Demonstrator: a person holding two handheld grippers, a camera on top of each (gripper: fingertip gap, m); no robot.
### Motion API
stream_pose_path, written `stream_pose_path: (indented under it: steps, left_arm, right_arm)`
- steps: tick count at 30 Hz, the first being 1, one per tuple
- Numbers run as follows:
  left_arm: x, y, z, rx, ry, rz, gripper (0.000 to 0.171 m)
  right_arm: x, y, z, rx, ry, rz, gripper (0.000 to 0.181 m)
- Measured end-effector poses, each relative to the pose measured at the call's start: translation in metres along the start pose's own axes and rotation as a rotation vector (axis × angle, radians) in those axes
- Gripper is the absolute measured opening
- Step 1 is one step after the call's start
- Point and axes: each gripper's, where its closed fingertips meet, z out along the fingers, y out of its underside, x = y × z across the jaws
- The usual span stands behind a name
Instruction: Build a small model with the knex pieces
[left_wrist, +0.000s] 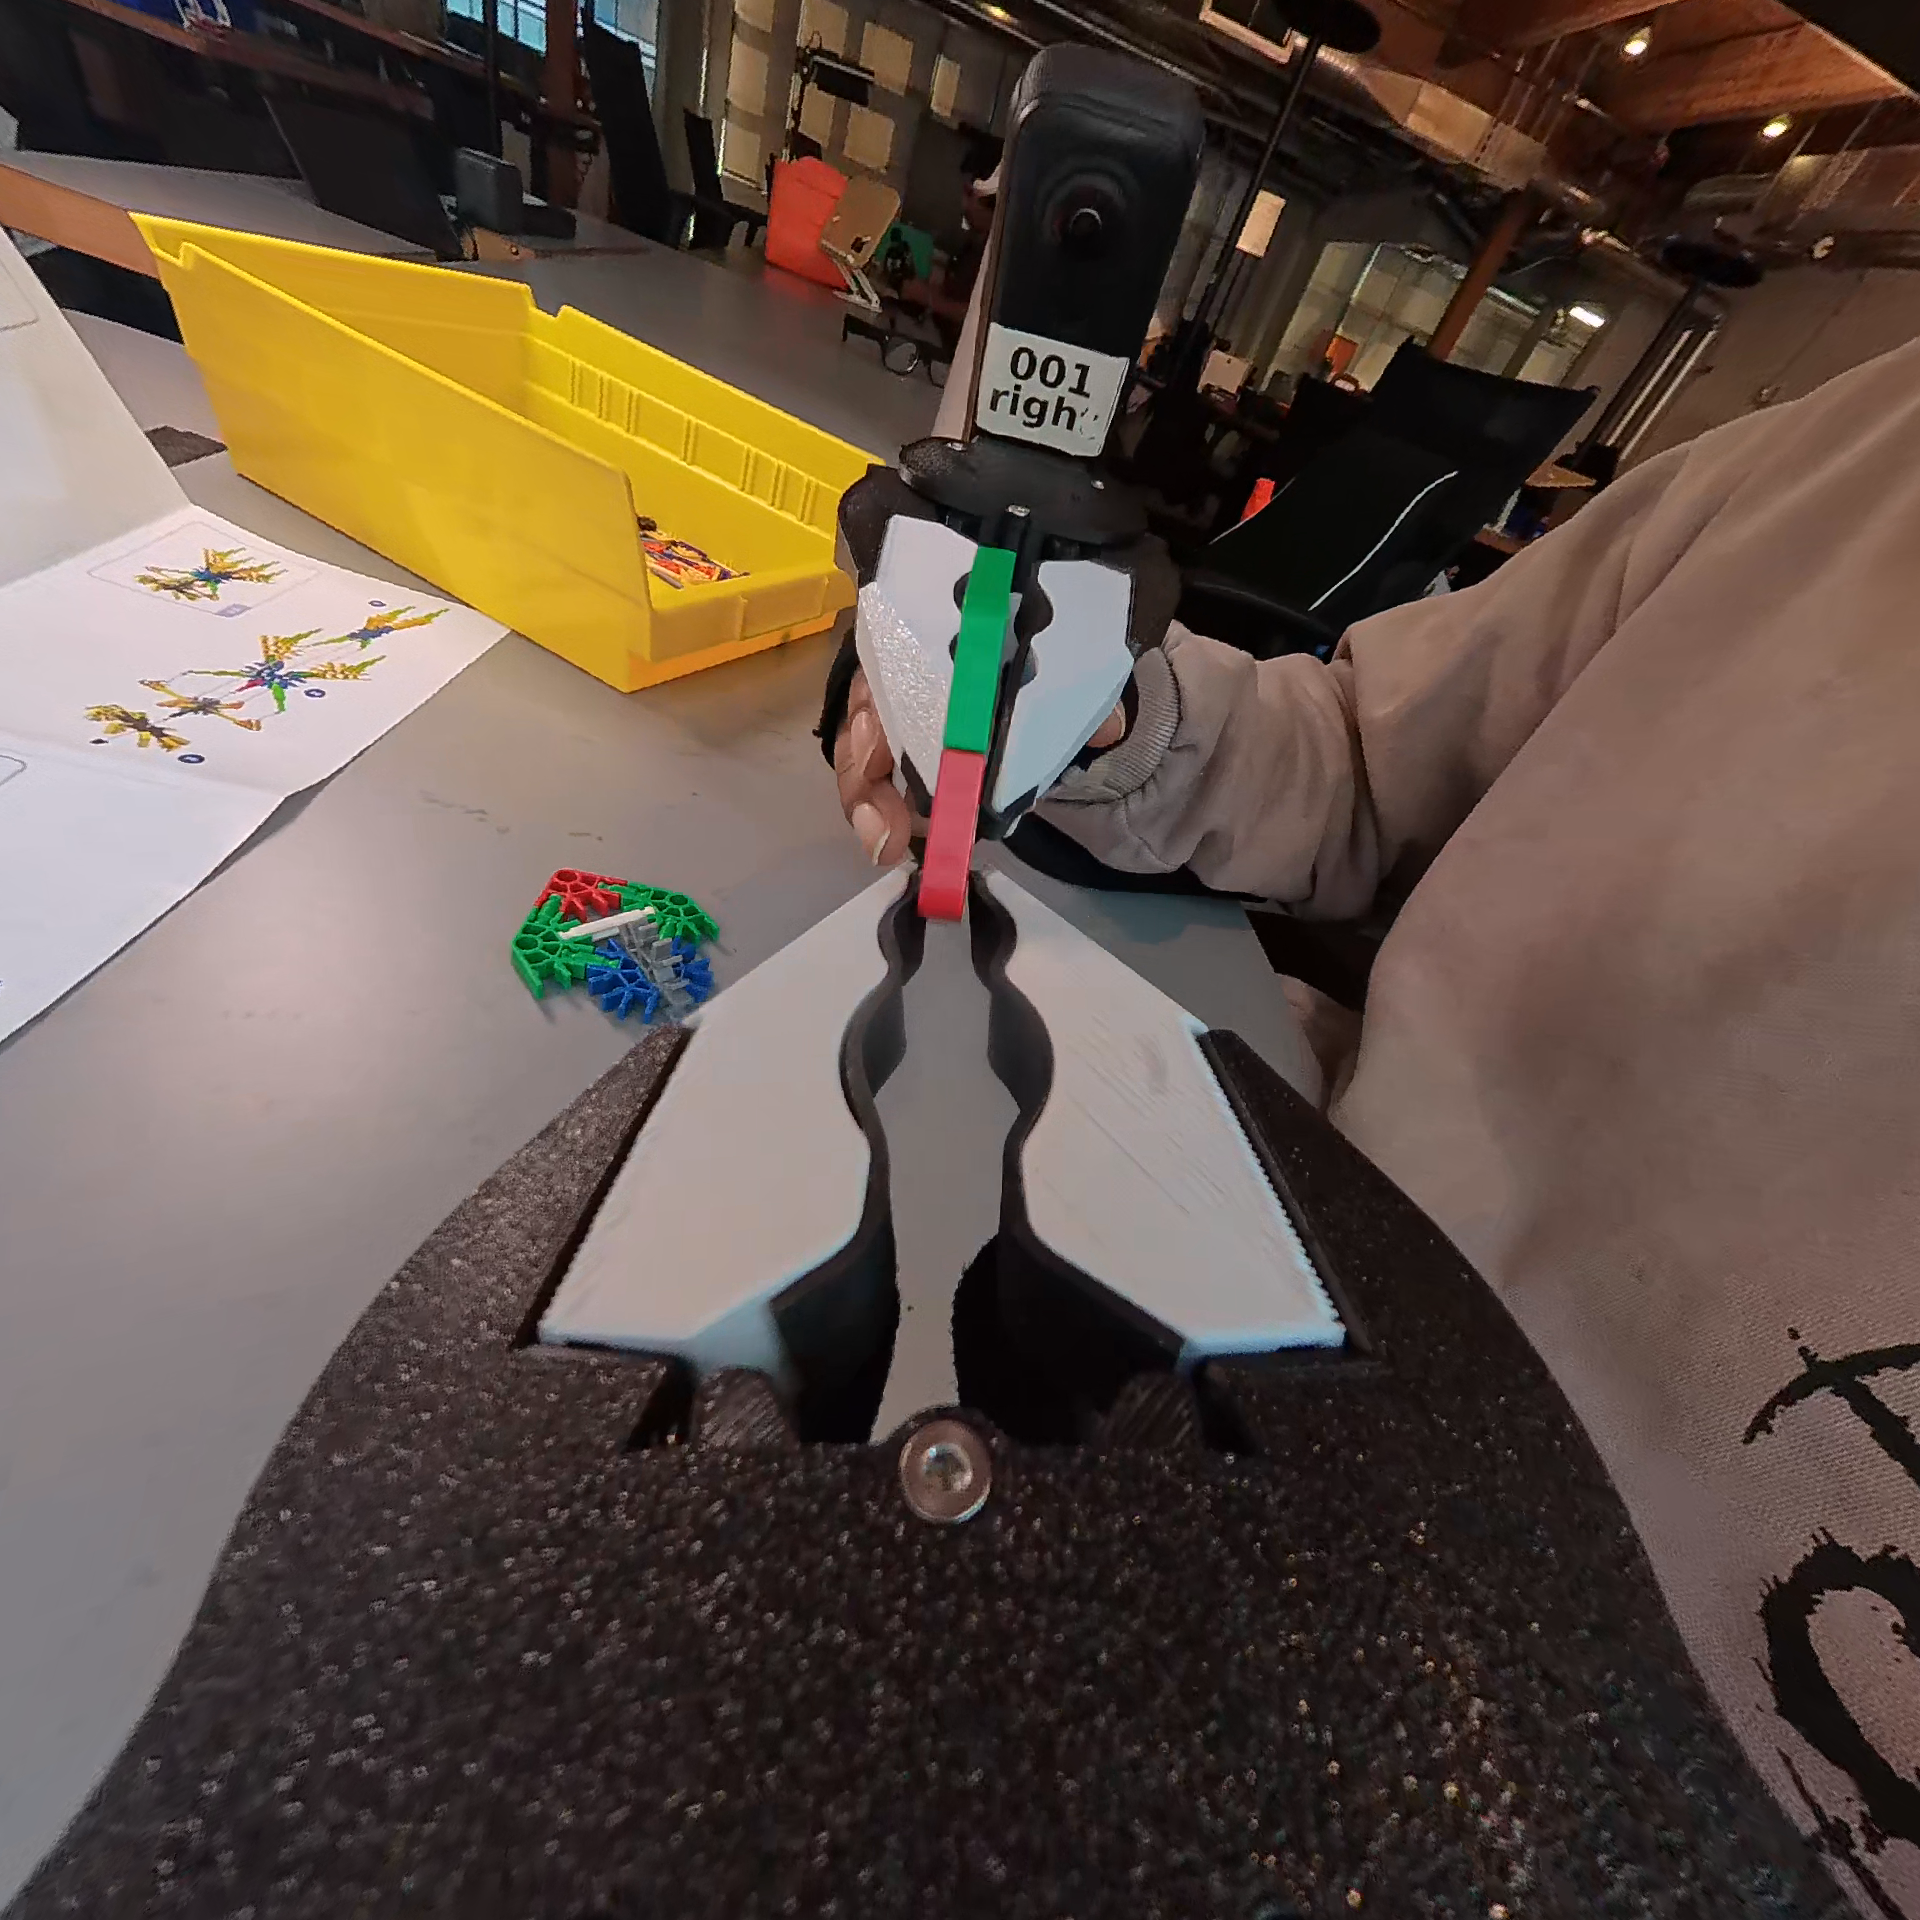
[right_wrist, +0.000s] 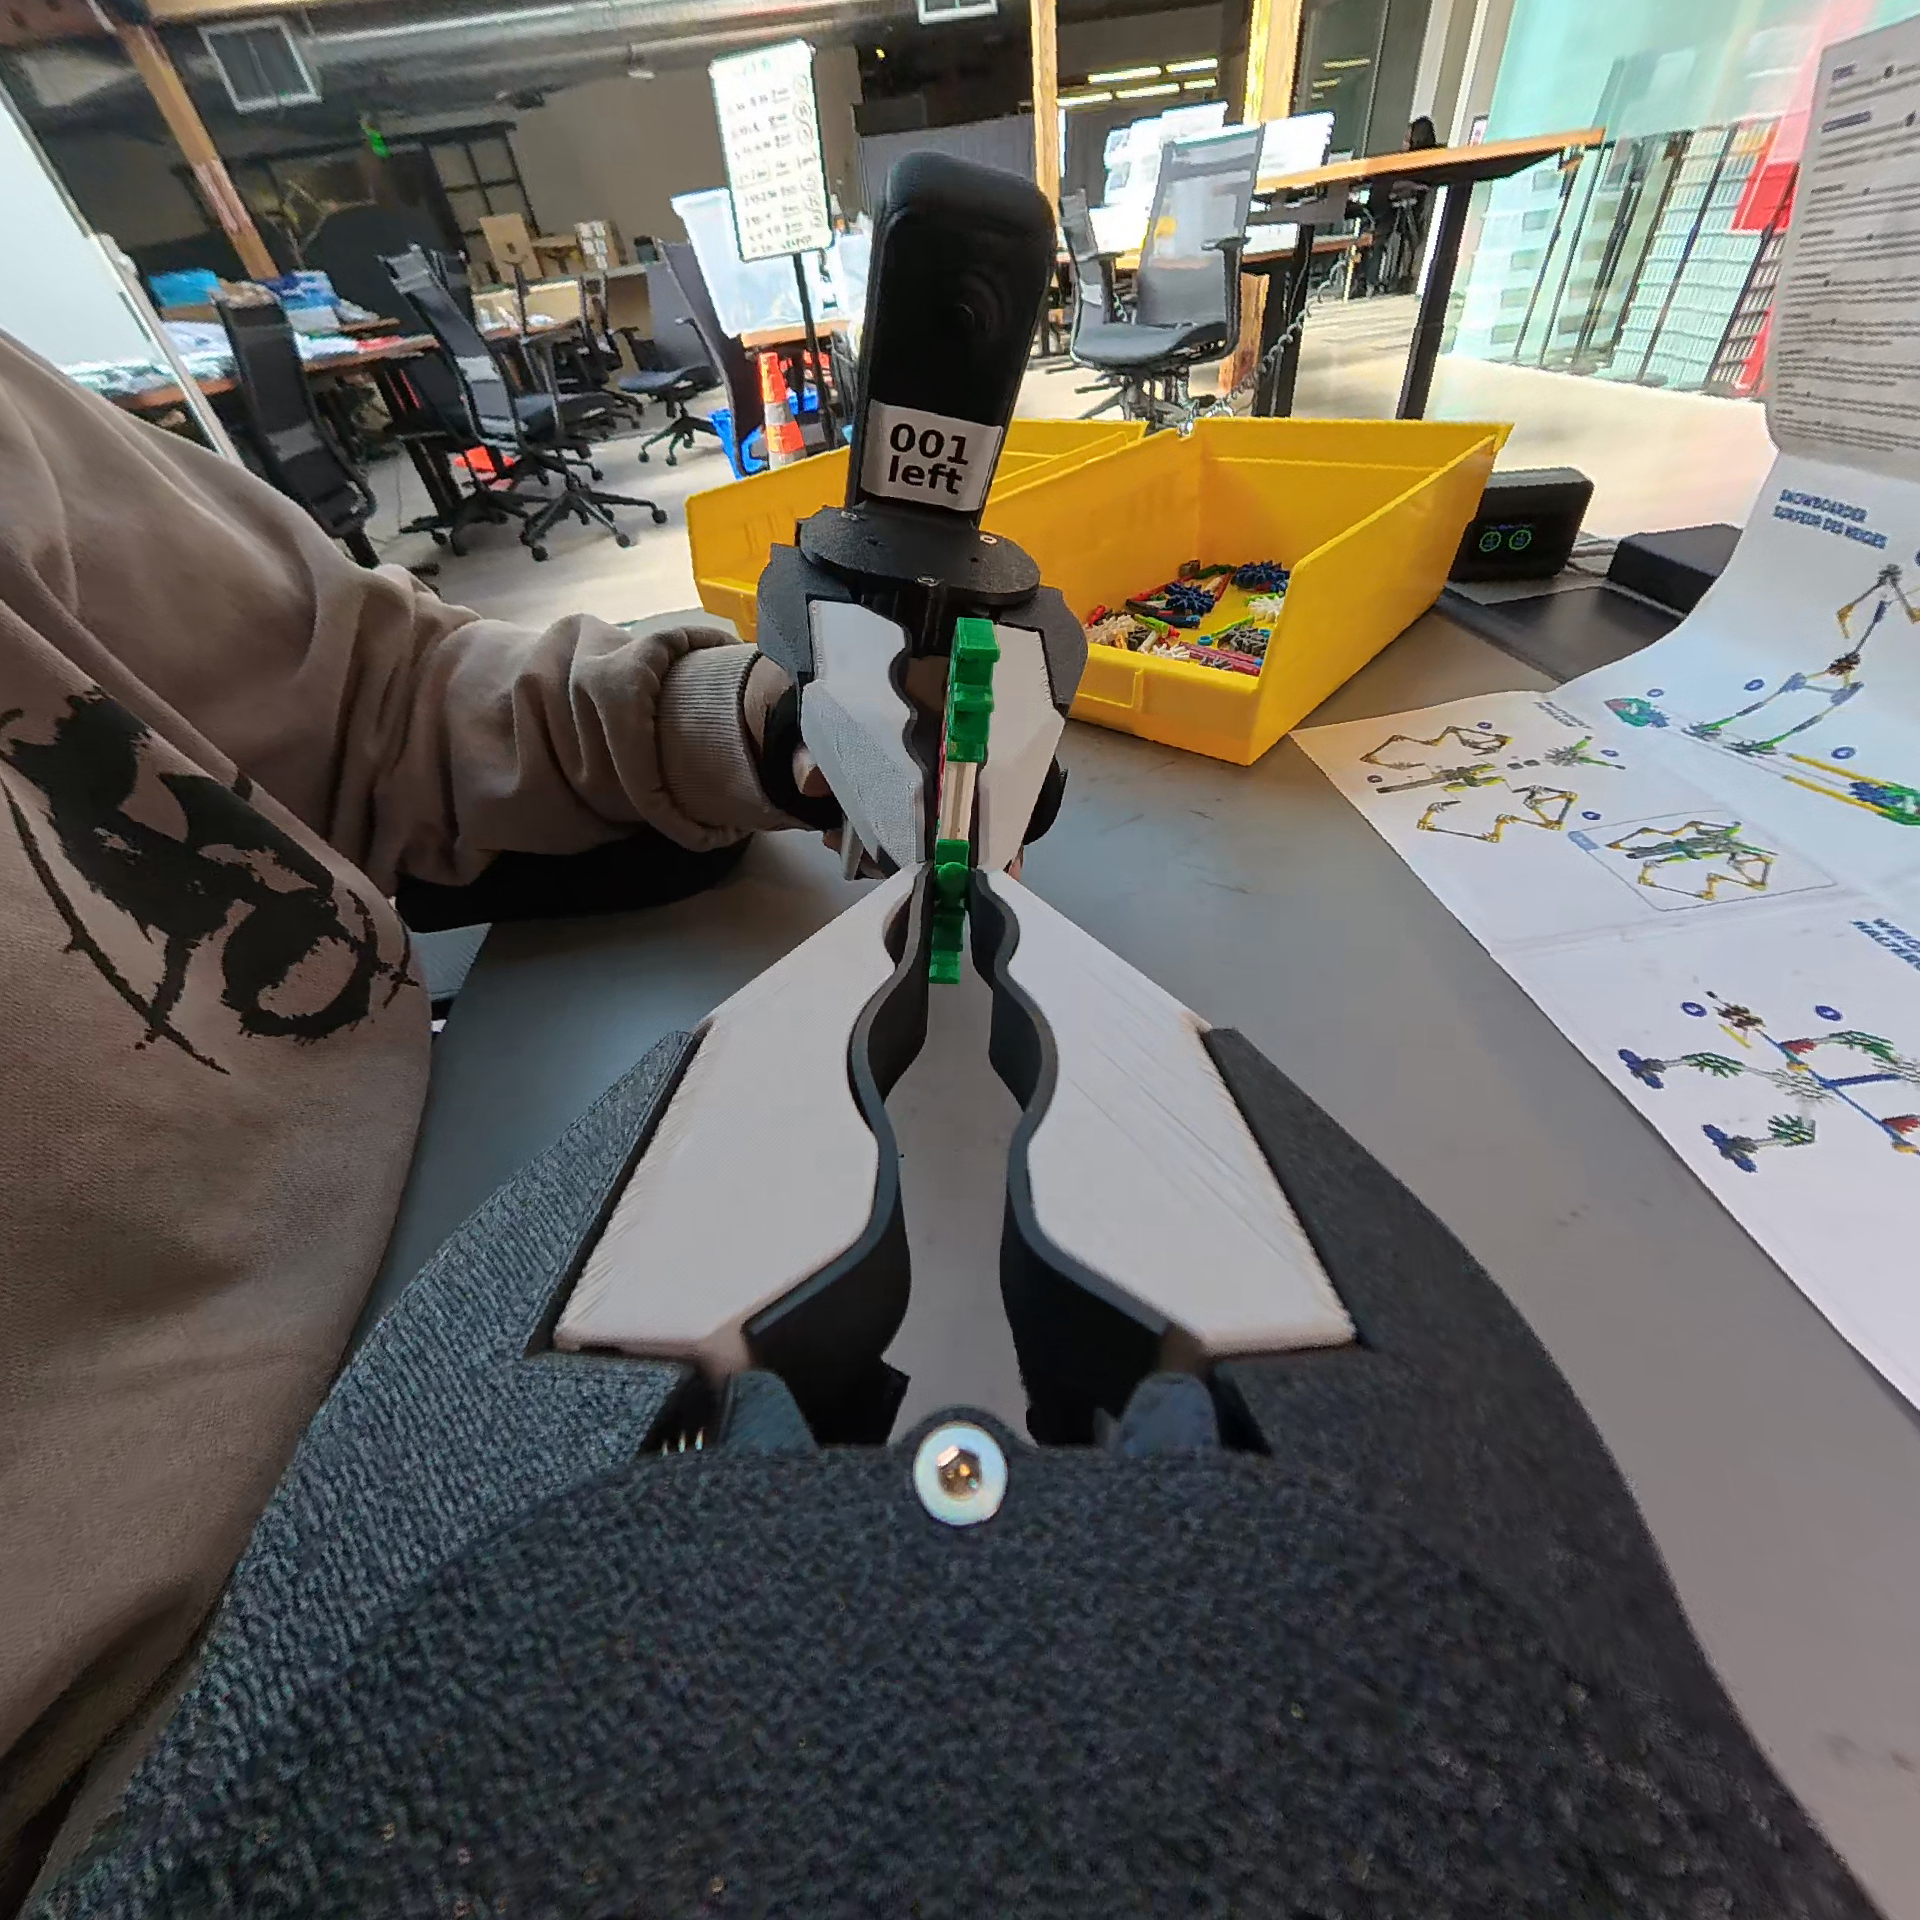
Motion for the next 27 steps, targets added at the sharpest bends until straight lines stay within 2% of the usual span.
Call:
stream_pose_path:
  steps: [5, 12, 16, 19, 21, 24, 27]
  left_arm:
    - [-0.008, -0.003, 0.001, -0.003, -0.074, -0.019, 0.005]
    - [-0.028, -0.005, 0.003, 0.127, -0.108, -0.316, 0.006]
    - [-0.034, -0.006, 0.002, 0.176, -0.146, -0.370, 0.005]
    - [-0.034, -0.010, 0.001, 0.209, -0.168, -0.357, 0.006]
    - [-0.034, -0.012, 0.000, 0.204, -0.192, -0.298, 0.006]
    - [-0.024, -0.014, 0.001, 0.171, -0.146, -0.178, 0.006]
    - [-0.016, -0.017, 0.004, 0.171, -0.127, -0.083, 0.006]
  right_arm:
    - [0.009, -0.002, -0.001, 0.019, 0.063, -0.014, 0.005]
    - [0.025, -0.001, 0.000, -0.050, 0.335, -0.390, 0.006]
    - [0.029, -0.002, 0.002, -0.085, 0.444, -0.571, 0.006]
    - [0.029, -0.006, 0.002, -0.076, 0.487, -0.622, 0.005]
    - [0.030, -0.007, 0.002, -0.040, 0.439, -0.464, 0.005]
    - [0.025, -0.008, -0.002, 0.081, 0.161, 0.045, 0.004]
    - [0.019, -0.005, -0.004, 0.141, -0.050, 0.355, 0.004]
